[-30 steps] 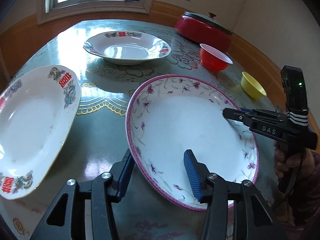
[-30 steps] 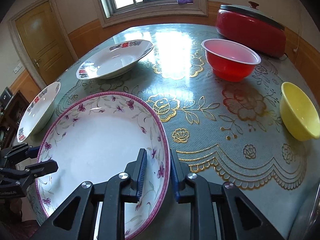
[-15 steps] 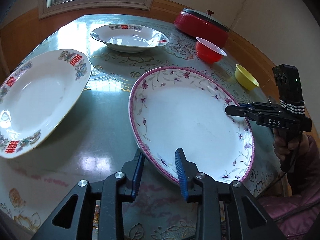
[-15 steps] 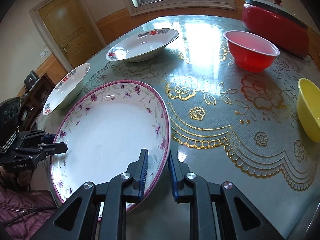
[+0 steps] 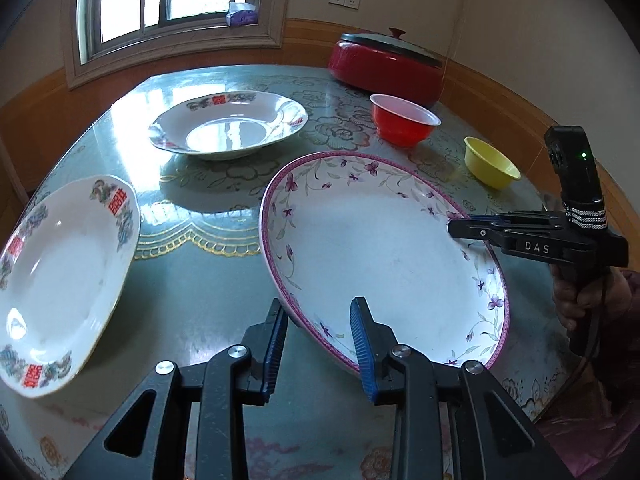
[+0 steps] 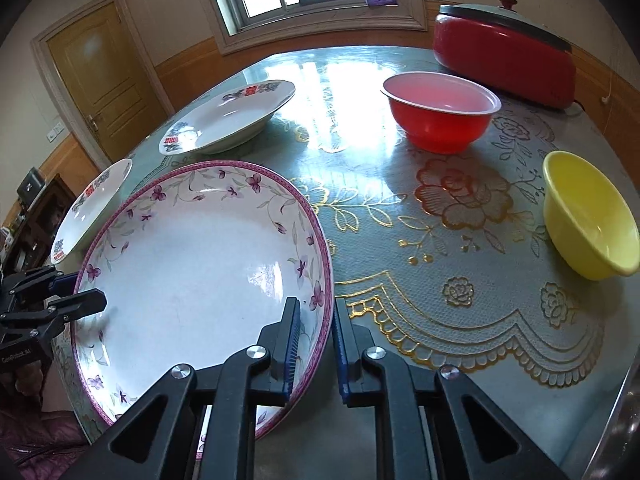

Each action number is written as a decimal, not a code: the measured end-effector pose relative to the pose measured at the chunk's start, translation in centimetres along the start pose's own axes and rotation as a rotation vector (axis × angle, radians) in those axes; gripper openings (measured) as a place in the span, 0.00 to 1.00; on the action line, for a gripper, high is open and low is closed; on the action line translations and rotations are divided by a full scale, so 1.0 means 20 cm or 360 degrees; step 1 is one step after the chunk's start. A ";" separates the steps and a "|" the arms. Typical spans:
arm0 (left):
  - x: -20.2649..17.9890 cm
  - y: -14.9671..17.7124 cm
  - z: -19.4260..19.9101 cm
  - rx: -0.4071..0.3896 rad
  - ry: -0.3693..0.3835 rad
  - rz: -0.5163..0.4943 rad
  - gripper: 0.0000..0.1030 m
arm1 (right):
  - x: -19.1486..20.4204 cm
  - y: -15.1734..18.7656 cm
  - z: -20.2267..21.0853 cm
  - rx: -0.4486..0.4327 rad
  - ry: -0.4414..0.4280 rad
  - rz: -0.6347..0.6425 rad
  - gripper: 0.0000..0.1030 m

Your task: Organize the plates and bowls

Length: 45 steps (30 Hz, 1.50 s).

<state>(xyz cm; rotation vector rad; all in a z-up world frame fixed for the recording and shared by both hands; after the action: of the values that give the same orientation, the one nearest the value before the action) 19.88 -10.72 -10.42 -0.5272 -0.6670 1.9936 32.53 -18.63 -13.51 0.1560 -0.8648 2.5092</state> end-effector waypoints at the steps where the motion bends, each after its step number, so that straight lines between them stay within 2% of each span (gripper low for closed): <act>1: 0.00 -0.01 -0.02 0.0009 -0.0002 -0.0003 0.32 | -0.01 0.00 0.00 -0.0004 -0.0009 -0.0022 0.13; 5: 0.04 0.02 -0.04 0.0048 0.0005 0.0046 0.32 | -0.01 -0.01 0.01 -0.0009 -0.0036 -0.0034 0.13; 10: 0.10 0.11 -0.01 0.0085 -0.0025 0.0121 0.32 | 0.10 -0.01 -0.02 0.0000 -0.0117 -0.0005 0.13; 19: 0.21 0.18 0.11 0.0032 -0.0095 0.0276 0.31 | 0.26 -0.02 -0.05 0.0037 -0.0252 0.0027 0.13; 24: 0.23 0.24 0.14 0.0031 -0.0085 0.0330 0.32 | 0.29 -0.02 -0.02 0.0013 -0.0308 0.0034 0.13; 29: 0.21 0.22 0.12 0.0036 -0.0117 0.0302 0.31 | 0.28 -0.02 -0.04 0.0032 -0.0259 0.0038 0.12; 34: 0.20 0.15 0.14 -0.0021 -0.0087 0.0262 0.32 | 0.26 -0.05 0.00 0.0001 -0.0200 0.0106 0.12; 36: 0.20 0.17 0.12 0.0009 -0.0084 0.0269 0.32 | 0.24 -0.03 -0.05 0.0049 -0.0204 0.0067 0.11; 38: 0.20 0.18 0.11 0.0012 -0.0082 0.0275 0.32 | 0.23 -0.04 -0.04 0.0010 -0.0232 0.0016 0.11; 45: 0.23 0.20 0.08 0.0031 -0.0100 0.0321 0.32 | 0.24 -0.04 -0.06 0.0018 -0.0245 -0.0014 0.11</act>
<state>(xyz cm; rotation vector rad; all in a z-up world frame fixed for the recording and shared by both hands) 14.12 -8.74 -12.17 -0.5396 -0.6536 2.2111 28.71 -15.35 -12.68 0.3597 -0.9076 2.5200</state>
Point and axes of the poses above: each gripper's, at about its wrist camera, not at the fingertips, and z roughly against the way its jaws point, x to its left, y to its underside, the point moved 10 cm from there along -z, roughly the way its jaws point, and after that the axes turned 5 degrees about -z, right-handed, at the moved point
